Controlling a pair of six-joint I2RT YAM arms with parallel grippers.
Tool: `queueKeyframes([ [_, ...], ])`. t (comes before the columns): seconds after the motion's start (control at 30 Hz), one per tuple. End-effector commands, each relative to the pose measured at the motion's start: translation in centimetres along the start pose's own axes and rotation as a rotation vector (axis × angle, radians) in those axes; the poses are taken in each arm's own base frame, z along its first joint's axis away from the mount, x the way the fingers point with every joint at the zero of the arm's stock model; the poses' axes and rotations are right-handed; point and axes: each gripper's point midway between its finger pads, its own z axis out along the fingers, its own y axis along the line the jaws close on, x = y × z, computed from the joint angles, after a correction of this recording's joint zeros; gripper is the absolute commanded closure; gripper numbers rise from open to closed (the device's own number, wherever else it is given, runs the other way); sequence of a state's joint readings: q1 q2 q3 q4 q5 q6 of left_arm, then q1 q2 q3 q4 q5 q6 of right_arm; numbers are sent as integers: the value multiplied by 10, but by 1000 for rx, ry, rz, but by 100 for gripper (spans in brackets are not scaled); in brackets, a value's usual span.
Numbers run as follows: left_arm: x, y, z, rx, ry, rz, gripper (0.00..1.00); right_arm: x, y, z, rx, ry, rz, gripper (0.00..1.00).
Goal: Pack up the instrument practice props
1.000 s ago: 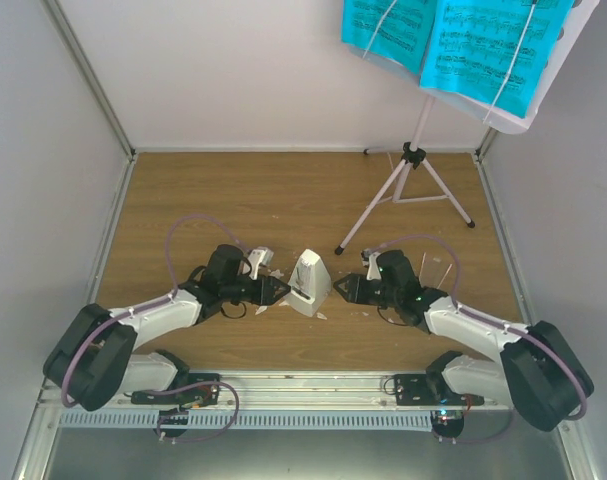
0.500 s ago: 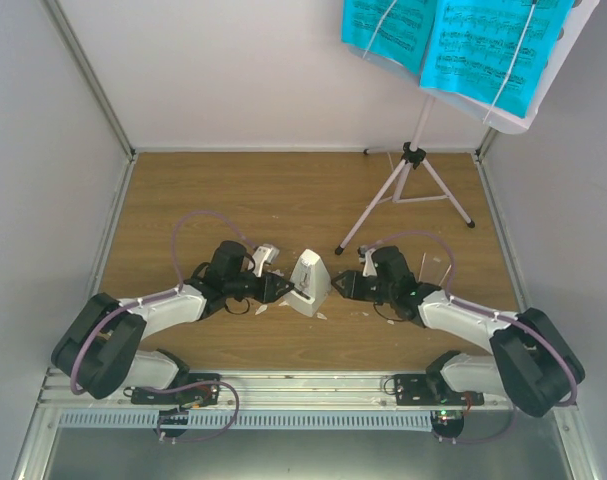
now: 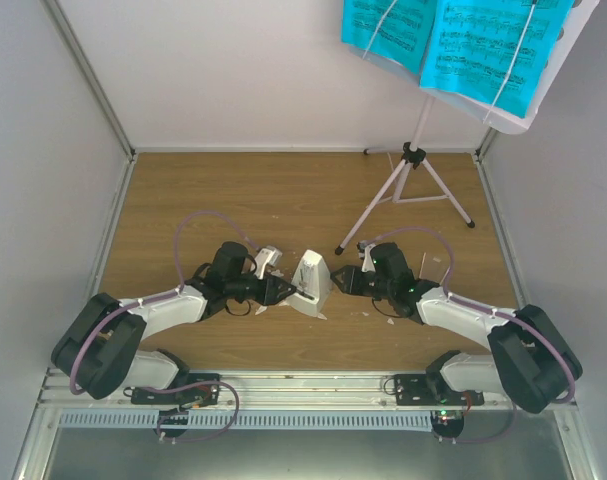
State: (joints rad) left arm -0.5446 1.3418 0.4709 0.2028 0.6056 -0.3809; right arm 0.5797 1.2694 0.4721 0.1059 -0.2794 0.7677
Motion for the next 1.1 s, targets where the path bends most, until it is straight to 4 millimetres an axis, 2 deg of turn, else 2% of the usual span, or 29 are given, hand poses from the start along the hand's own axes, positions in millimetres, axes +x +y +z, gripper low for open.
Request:
queueKeyframes([
  [0.0, -1, -19, 0, 70, -5, 45, 65, -19, 14, -5, -17, -62, -45, 60],
  [0.13, -4, -16, -5, 25, -23, 34, 64, -24, 9, -12, 22, -98, -51, 60],
  [0.3, -19, -3, -21, -128, -76, 6, 53, -37, 5, -39, 87, -186, -79, 54],
  [0.37, -26, -2, -29, -168, -101, -7, 48, -43, 6, -53, 108, -227, -103, 48],
  [0.47, -35, 0, -41, -226, -136, -24, 38, -55, 16, -77, 97, -305, -166, 30],
  [0.57, -49, -10, -55, -232, -186, -33, 29, -61, 39, -93, 18, -351, -276, 10],
  [0.63, -62, -23, -64, -207, -224, -34, 25, -62, 58, -100, -57, -376, -365, 2],
  [0.73, -82, -47, -78, -161, -282, -15, 14, -58, 96, -112, -197, -425, -520, 0],
  [0.87, -102, -74, -90, -120, -318, 4, 8, -50, 139, -129, -337, -538, -729, 1],
  [0.93, -109, -84, -93, -111, -330, 11, 6, -45, 149, -129, -369, -554, -796, 0],
  [1.07, -112, -93, -97, -98, -341, 14, 2, -49, 150, -125, -335, -580, -881, 0],
])
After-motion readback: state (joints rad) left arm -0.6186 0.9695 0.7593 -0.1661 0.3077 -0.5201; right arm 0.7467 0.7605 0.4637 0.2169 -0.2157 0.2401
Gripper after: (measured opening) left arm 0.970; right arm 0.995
